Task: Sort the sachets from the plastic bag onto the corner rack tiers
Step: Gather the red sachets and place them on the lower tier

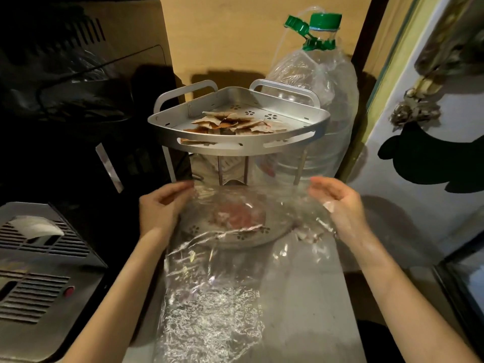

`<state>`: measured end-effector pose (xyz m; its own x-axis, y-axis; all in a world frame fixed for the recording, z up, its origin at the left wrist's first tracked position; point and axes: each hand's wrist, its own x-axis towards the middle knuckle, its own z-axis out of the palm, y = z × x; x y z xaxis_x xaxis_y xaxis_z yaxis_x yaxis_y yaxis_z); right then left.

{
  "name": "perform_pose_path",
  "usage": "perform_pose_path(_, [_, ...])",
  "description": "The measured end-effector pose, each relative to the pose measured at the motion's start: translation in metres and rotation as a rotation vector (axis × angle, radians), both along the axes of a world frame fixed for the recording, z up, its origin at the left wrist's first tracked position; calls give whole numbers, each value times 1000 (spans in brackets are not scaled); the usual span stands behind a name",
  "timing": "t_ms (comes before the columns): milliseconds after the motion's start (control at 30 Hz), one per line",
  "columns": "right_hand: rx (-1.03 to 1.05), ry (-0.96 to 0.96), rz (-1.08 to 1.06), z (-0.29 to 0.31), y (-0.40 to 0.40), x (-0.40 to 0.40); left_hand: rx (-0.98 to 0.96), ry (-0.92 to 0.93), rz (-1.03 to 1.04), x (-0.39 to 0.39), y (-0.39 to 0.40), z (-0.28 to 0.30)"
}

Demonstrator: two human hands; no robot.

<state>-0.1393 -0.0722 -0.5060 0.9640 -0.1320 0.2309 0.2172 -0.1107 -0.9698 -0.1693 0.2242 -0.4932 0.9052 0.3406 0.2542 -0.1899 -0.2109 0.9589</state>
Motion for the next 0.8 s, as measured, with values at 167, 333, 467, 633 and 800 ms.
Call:
perform_pose_path(167, [14,22,24,11,-8,-18,-148,18,-163,-9,5,11])
perform_pose_path(333, [59,110,122,9,-19,-35,-155,110,-231,-20,8,3])
perform_pose_path(467, [76,142,171,5,-29,-42,-243,183,-336,-34,10,-4])
perform_pose_path(633, [189,377,271,-12,-34,-48,-361,352,-372,-47,12,-24])
perform_pose_path(800, [326,695,248,-44,-30,-50,-538,466,-201,-70,15,-68])
